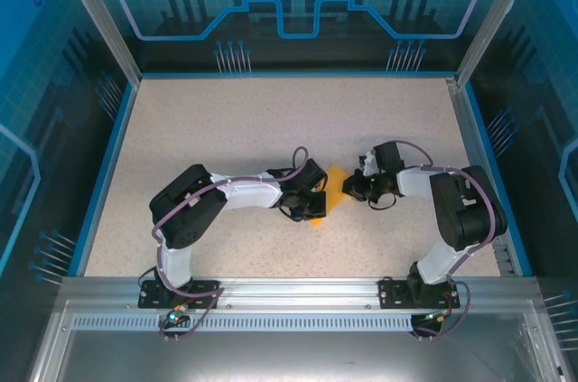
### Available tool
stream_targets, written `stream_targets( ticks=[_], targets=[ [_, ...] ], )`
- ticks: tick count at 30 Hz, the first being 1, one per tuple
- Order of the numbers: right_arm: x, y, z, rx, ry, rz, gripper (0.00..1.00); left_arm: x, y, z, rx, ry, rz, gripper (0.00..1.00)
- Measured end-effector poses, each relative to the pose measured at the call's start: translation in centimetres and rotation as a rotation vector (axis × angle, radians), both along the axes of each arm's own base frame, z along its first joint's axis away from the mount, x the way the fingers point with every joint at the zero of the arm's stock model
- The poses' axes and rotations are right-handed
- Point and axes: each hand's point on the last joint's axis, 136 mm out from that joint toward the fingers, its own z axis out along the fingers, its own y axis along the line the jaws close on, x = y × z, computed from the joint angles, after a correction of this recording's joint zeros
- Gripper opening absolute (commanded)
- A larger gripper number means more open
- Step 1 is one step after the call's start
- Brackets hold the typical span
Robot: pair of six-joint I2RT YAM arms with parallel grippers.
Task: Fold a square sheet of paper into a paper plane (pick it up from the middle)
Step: First fold in half a square sheet of paper at the center of the table.
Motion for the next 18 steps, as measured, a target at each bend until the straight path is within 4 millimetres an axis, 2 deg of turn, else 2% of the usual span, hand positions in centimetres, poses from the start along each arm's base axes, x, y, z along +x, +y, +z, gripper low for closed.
stream_targets(
  ticks=[10,18],
  targets=[
    [2.1,-1.1,0.1,-0.018,0.016,-0.061,0.08,0.0,0.0,0.0,-0.002,0.004,0.001,0.05],
    [4.3,-3.0,0.2,-0.085,-0.019,-0.145,0.08,-0.1,0.3,-0.1,-0.009,0.006,0.004,0.06]
  ],
)
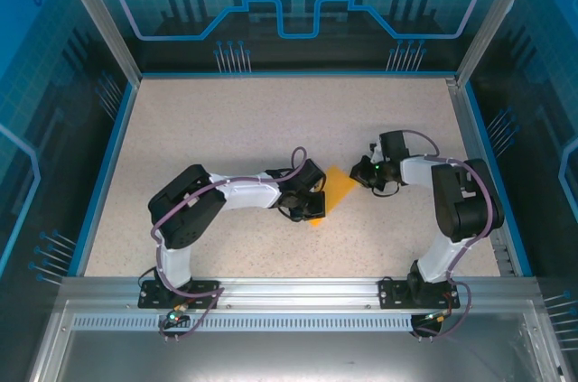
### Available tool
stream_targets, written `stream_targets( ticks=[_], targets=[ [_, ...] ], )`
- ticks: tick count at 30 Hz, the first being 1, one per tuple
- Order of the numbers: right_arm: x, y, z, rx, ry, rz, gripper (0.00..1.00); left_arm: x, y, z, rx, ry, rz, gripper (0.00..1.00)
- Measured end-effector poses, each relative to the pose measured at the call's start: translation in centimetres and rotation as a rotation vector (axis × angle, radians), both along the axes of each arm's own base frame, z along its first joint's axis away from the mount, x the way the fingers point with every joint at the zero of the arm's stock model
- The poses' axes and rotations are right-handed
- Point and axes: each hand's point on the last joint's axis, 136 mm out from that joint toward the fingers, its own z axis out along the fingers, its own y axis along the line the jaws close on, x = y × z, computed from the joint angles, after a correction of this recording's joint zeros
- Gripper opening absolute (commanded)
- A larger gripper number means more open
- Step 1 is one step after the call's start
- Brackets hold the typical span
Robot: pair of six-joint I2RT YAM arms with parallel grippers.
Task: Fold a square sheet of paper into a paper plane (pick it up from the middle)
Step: First fold in half a square sheet of paper at the center of the table.
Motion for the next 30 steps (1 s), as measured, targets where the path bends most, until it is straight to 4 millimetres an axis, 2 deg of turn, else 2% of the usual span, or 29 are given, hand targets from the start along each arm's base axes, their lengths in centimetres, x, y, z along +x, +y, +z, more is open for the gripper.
stream_targets(
  ticks=[3,6,9,12,15,18,25,30],
  targets=[
    [0.3,-0.3,0.4,-0.01,-0.028,-0.009,0.08,-0.2,0.4,0.0,0.003,0.006,0.003,0.05],
    [0.2,-0.2,1.9,0.015,-0.093,-0.002,0.08,-0.3,0.5,0.0,0.004,0.013,0.002,0.05],
    [-0.6,0.7,3.5,0.048,-0.154,0.031,0.09,-0.3,0.5,0.0,0.004,0.014,0.002,0.05],
    [-1.9,2.4,4.1,0.063,-0.171,0.085,0.09,-0.3,0.6,0.0,0.005,0.012,0.001,0.05],
    [-3.6,4.4,3.7,0.076,-0.151,0.151,0.09,-0.3,0.7,0.0,0.007,0.014,0.0,0.05],
    [-5.2,5.5,2.5,0.08,-0.109,0.19,0.08,-0.6,1.3,0.0,0.018,0.021,0.0,0.05],
    [-6.9,6.1,-0.1,0.082,-0.017,0.219,0.08,-1.6,3.4,0.0,0.046,0.042,-0.003,0.05],
    [-6.9,6.1,-0.2,0.077,-0.02,0.226,0.08,-1.7,3.6,-0.1,0.048,0.043,-0.002,0.05]
  ],
)
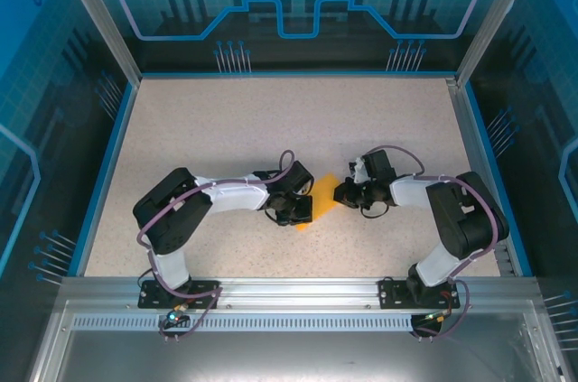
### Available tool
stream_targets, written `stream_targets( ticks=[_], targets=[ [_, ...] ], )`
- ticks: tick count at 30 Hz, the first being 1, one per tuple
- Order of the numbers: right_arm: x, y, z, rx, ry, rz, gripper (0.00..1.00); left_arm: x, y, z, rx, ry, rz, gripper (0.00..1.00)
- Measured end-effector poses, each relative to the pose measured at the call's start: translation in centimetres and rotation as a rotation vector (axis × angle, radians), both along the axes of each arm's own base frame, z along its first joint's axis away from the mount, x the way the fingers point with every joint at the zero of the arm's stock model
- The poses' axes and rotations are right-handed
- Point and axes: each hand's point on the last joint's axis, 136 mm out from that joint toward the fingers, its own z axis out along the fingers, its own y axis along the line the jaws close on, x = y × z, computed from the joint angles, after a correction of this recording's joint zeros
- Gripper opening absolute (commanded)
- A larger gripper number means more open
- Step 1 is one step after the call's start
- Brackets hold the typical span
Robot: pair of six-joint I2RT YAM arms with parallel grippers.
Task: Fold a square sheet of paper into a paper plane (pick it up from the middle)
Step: First fold in half a square sheet of paper at the center of the table.
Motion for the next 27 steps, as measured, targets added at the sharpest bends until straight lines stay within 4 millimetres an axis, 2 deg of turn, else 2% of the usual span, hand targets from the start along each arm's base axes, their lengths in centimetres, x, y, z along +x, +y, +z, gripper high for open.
stream_targets(
  ticks=[19,27],
  targets=[
    [0.9,-1.6,-0.1,0.029,0.012,-0.195,0.09,0.0,0.1,0.0,-0.012,0.004,0.002,0.05],
    [2.7,-5.1,0.1,-0.054,-0.062,-0.334,0.09,0.0,0.1,0.0,-0.016,0.009,0.002,0.05]
  ],
)
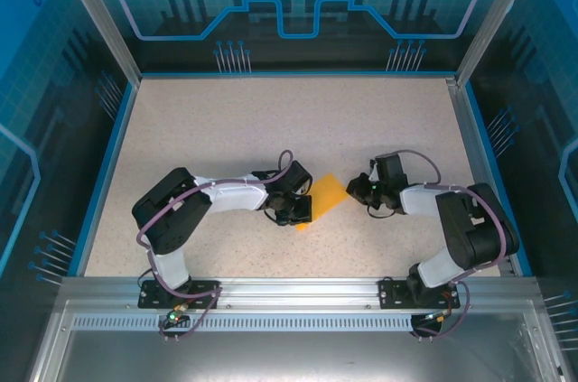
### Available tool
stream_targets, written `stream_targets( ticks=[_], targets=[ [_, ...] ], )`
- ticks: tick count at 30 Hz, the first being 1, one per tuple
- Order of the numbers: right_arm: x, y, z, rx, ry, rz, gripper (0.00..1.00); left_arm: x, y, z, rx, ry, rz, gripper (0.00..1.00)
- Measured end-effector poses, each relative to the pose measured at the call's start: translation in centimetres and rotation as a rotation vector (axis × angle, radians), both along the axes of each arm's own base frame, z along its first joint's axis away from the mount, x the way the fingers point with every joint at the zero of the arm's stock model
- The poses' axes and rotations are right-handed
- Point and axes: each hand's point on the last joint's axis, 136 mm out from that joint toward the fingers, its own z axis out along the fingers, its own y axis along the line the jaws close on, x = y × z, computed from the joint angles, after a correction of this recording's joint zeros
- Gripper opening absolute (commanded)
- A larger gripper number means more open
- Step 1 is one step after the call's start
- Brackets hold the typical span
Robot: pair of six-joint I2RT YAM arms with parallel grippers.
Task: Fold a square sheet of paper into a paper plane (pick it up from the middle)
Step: First fold in half a square sheet of paper at the center of the table.
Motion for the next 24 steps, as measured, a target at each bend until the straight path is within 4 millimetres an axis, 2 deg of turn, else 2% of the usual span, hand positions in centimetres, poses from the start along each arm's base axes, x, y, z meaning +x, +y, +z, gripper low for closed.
stream_targets(
  ticks=[6,10,13,16,19,24],
  targets=[
    [0.4,-1.7,0.3,-0.057,-0.024,-0.06,0.09,0.0,0.1,0.0,0.0,0.005,0.0,0.05],
    [0.2,-2.0,2.2,-0.068,-0.084,-0.059,0.1,0.0,0.0,0.0,-0.004,0.007,0.0,0.05],
    [0.0,-0.3,4.2,-0.048,-0.151,0.005,0.1,0.0,0.0,0.1,-0.006,0.009,0.0,0.05],
    [-1.4,2.9,4.5,-0.009,-0.155,0.117,0.1,0.0,0.0,0.1,-0.008,0.011,0.0,0.05],
    [-3.0,5.9,3.1,0.032,-0.103,0.21,0.09,0.0,0.0,0.1,-0.008,0.011,0.0,0.05],
    [-4.4,8.2,0.0,0.08,-0.001,0.261,0.08,-0.1,0.0,0.2,-0.008,0.01,-0.004,0.05]
  ],
)
